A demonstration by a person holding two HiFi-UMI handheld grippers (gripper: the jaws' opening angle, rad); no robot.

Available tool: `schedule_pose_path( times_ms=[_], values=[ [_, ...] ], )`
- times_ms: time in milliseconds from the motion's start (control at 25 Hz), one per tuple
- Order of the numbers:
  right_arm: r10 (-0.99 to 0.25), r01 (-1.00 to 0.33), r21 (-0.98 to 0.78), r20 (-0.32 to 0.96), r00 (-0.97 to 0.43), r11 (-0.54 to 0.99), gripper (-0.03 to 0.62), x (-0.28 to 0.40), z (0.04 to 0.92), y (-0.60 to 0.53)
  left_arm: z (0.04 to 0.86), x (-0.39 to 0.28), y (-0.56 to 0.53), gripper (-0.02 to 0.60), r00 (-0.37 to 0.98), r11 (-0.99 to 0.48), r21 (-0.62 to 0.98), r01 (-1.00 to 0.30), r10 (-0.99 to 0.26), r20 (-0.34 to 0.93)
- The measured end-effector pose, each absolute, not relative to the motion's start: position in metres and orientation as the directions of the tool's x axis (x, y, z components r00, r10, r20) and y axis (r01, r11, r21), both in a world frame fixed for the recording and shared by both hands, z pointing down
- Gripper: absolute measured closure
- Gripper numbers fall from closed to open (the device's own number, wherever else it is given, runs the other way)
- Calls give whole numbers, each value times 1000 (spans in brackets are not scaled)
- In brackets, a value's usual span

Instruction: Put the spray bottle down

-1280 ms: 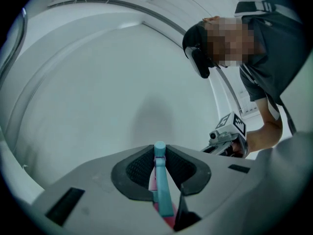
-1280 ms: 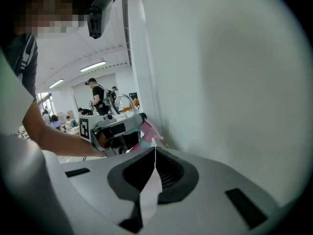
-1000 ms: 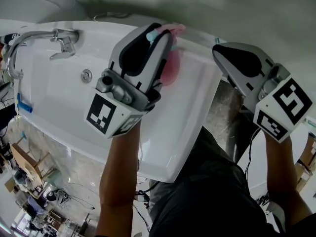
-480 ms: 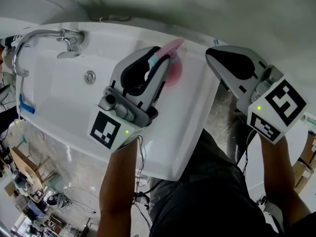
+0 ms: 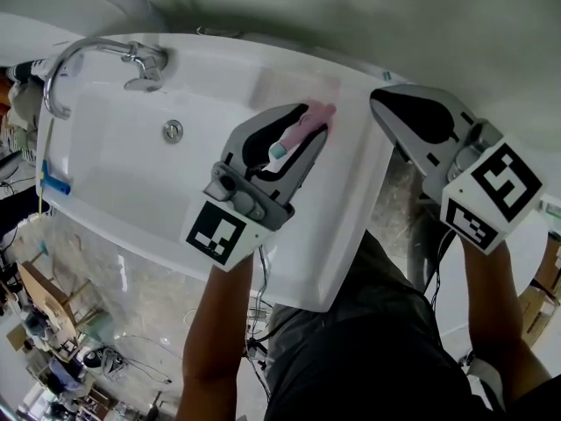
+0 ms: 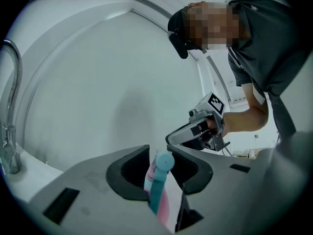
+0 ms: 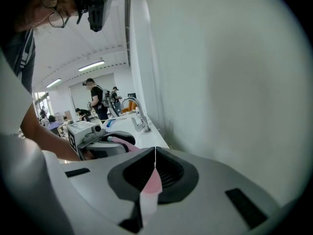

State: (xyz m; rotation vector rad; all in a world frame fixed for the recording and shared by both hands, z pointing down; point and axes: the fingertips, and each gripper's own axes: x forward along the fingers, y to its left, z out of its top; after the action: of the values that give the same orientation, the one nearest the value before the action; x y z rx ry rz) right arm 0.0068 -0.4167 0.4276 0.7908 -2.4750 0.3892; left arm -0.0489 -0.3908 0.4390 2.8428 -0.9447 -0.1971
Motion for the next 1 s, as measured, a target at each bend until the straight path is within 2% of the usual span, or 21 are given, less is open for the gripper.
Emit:
schedule_pose_path(
  times_ms=[80,240,560,1000],
  values=[
    [-458,-602,-109,546,-701,791,585,2,425,-412,442,-49,-385,486,808,-802,181,-569,-587,-58],
    [-457,-596,-102,544,-704,796,585,-10,419,-403,444,-54,-377,445,827,-815,195,-545,-561,-30],
    [-467,-594,-75,543,-698,801,585,-23,401,-387,428,-79,-358,397,820,-812,151,-564,-572,-12],
    [-454,-512,35,518,-725,858,586,-67,356,-353,411,-143,-320,397,762,-752,156,-640,-647,4]
  ],
)
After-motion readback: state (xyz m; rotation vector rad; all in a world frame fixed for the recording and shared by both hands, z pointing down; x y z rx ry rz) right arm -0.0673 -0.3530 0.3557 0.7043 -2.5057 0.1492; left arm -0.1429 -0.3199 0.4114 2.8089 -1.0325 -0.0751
